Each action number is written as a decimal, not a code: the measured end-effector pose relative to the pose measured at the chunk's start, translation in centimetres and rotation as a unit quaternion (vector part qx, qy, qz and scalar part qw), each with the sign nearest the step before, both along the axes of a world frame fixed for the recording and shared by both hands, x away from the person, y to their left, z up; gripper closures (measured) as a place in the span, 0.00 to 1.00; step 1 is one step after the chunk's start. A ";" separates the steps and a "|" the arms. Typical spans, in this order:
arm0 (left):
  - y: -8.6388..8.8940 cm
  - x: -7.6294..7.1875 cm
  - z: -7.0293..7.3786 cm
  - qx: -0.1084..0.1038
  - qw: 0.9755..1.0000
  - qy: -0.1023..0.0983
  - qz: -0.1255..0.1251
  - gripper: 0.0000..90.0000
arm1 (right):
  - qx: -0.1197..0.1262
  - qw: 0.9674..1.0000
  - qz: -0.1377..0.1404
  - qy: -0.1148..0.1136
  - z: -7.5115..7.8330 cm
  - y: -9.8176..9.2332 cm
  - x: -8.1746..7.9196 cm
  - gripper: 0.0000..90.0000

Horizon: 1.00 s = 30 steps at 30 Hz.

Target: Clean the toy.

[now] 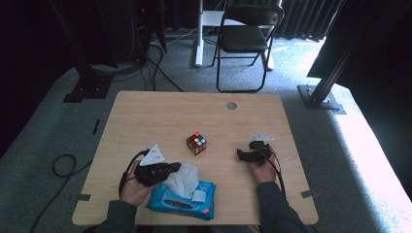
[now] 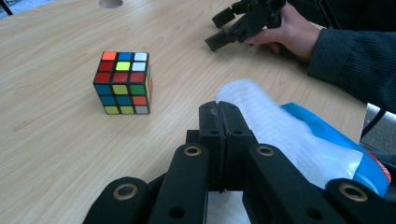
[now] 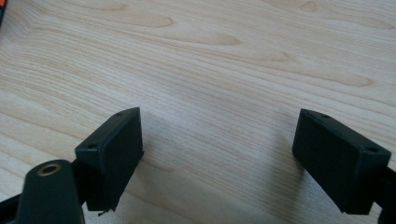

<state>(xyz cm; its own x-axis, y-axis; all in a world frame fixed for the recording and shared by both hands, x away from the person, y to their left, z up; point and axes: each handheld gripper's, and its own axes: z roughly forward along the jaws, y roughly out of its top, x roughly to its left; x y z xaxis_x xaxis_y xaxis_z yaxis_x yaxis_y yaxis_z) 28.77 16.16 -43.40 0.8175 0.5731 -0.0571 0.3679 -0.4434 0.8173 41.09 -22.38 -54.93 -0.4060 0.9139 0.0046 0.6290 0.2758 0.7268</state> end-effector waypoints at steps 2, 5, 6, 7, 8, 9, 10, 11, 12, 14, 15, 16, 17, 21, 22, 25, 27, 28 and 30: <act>0.1 0.0 0.1 0.000 1.000 -0.002 0.002 0.99 | 0.000 1.000 0.000 0.000 0.0 0.0 0.0 0.18; 0.2 0.1 0.4 0.001 1.000 -0.005 0.006 0.99 | 0.000 1.000 0.000 0.000 0.0 0.0 0.0 0.18; 0.2 0.1 0.4 0.001 1.000 -0.006 0.006 0.99 | 0.000 1.000 0.000 0.000 0.0 0.0 0.0 0.18; 0.2 0.2 0.5 0.001 1.000 -0.007 0.007 0.99 | 0.000 1.000 0.000 0.000 0.0 0.0 0.0 0.18; 0.3 0.2 0.5 0.001 1.000 -0.007 0.008 0.99 | 0.000 1.000 0.000 0.000 0.0 0.0 0.0 0.18; 0.3 0.2 0.5 0.001 1.000 -0.009 0.008 0.99 | 0.000 1.000 0.000 0.000 0.0 0.0 0.0 0.18; 0.4 0.2 0.6 0.000 1.000 -0.009 0.010 0.99 | 0.000 1.000 0.000 0.000 0.0 0.0 0.0 0.18; 0.4 0.2 0.6 0.002 1.000 -0.010 0.010 0.99 | 0.000 1.000 0.000 0.000 0.0 0.0 0.0 0.18; 0.5 0.2 0.7 0.002 1.000 -0.010 0.011 0.99 | 0.000 1.000 0.000 0.000 0.0 0.0 0.0 0.18; 0.7 0.3 0.8 0.000 1.000 -0.012 0.013 0.99 | 0.000 1.000 0.000 0.000 0.0 0.0 0.0 0.18; 0.7 0.3 0.8 0.000 1.000 -0.012 0.013 0.99 | 0.000 1.000 0.000 0.000 0.0 0.0 0.0 0.18; 0.8 0.3 0.9 0.001 1.000 -0.014 0.015 0.99 | 0.000 1.000 0.000 0.000 0.0 0.0 0.0 0.18; 0.9 0.3 1.0 0.000 1.000 -0.015 0.016 0.99 | 0.000 1.000 0.000 0.000 0.0 0.0 0.0 0.18; 1.1 0.3 1.1 -0.002 1.000 -0.017 0.019 0.99 | 0.000 1.000 0.000 0.000 0.0 0.0 0.0 0.18; 1.2 0.3 1.1 -0.002 1.000 -0.017 0.020 0.99 | 0.000 1.000 0.000 0.000 0.0 0.0 0.0 0.18; 1.3 0.3 1.2 -0.003 1.000 -0.018 0.022 0.99 | 0.000 1.000 0.000 0.000 0.0 0.0 0.0 0.18; 1.4 0.4 1.2 -0.003 1.000 -0.019 0.023 0.99 | 0.000 1.000 0.000 0.000 0.0 0.0 0.0 0.18; 1.4 0.4 1.3 -0.004 1.000 -0.019 0.024 0.99 | 0.000 1.000 0.000 0.000 0.0 0.0 0.0 0.18; 1.4 0.4 1.3 -0.005 0.999 -0.020 0.025 0.99 | 0.000 1.000 0.000 0.000 0.0 0.0 0.0 0.18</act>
<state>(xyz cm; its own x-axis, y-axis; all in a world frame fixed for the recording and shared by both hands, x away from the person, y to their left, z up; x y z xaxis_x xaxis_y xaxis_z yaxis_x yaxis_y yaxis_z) 29.14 17.58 -42.13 0.7891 0.6136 -0.0304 0.3569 -0.4176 0.8356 41.10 -22.36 -54.93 -0.4054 0.9141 0.0043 0.6288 0.2755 0.7272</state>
